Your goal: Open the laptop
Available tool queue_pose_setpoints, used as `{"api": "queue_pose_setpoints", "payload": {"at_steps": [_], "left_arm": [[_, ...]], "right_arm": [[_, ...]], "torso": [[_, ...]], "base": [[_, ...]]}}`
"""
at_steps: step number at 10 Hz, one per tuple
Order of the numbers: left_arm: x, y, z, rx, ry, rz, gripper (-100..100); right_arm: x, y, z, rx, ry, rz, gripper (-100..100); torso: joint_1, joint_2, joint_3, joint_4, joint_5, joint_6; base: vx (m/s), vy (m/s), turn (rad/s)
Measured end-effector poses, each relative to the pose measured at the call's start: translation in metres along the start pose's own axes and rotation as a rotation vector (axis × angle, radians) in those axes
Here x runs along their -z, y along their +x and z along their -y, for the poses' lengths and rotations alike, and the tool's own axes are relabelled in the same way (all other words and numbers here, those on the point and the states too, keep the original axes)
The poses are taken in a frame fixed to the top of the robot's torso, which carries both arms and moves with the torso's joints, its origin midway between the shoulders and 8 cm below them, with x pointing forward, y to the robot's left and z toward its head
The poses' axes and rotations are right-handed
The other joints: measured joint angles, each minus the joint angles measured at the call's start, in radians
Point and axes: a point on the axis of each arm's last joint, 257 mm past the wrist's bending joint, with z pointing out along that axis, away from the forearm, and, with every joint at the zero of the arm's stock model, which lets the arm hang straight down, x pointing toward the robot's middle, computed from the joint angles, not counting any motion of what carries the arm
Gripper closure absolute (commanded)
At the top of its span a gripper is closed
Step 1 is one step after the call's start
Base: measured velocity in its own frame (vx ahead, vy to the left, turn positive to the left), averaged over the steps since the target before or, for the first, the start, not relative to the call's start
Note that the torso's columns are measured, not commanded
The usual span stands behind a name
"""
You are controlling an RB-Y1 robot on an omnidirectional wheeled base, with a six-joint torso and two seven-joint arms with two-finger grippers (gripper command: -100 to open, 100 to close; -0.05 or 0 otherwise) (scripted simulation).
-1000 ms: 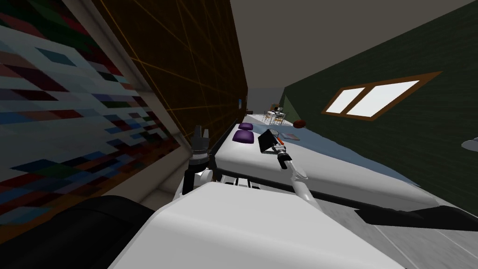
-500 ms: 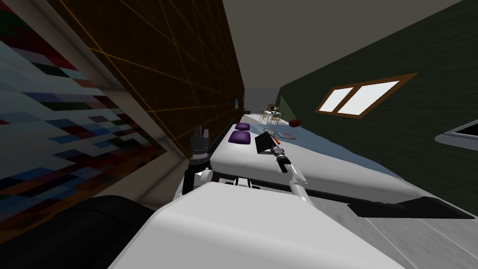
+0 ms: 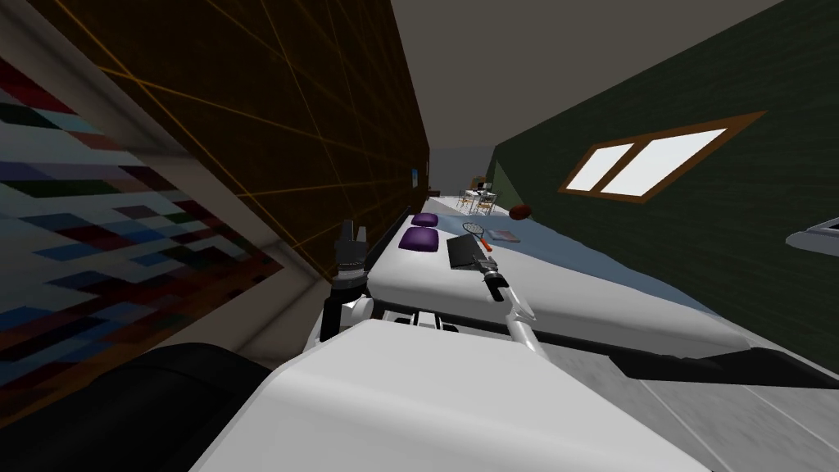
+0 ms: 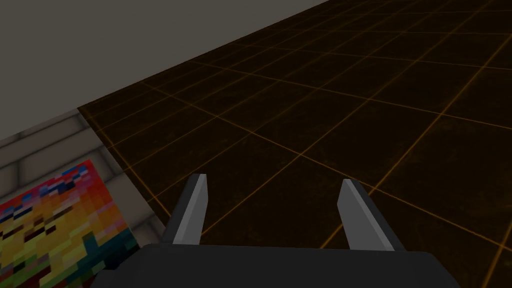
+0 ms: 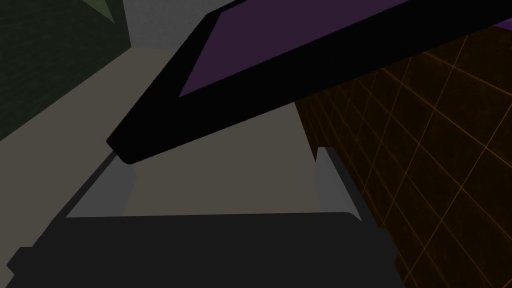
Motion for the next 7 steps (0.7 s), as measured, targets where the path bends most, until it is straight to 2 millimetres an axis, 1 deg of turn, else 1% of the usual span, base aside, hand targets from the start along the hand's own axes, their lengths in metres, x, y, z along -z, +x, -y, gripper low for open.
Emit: {"api": "queue_pose_setpoints", "payload": {"at_steps": [5, 7], "left_arm": [[0.000, 0.000, 0.000, 0.000, 0.000, 0.000, 0], [0.000, 0.000, 0.000, 0.000, 0.000, 0.000, 0]], "right_arm": [[-0.027, -0.026, 0.021, 0.003, 0.042, -0.003, -100], [-0.038, -0.038, 0.028, 0.005, 0.062, -0.002, -100]], "torso": [[-0.003, -0.004, -0.003, -0.001, -0.001, 0.000], [-0.003, -0.005, -0.003, -0.001, -0.001, 0.000]], "base": [[-0.093, -0.002, 0.081], [-0.060, -0.010, 0.049]]}}
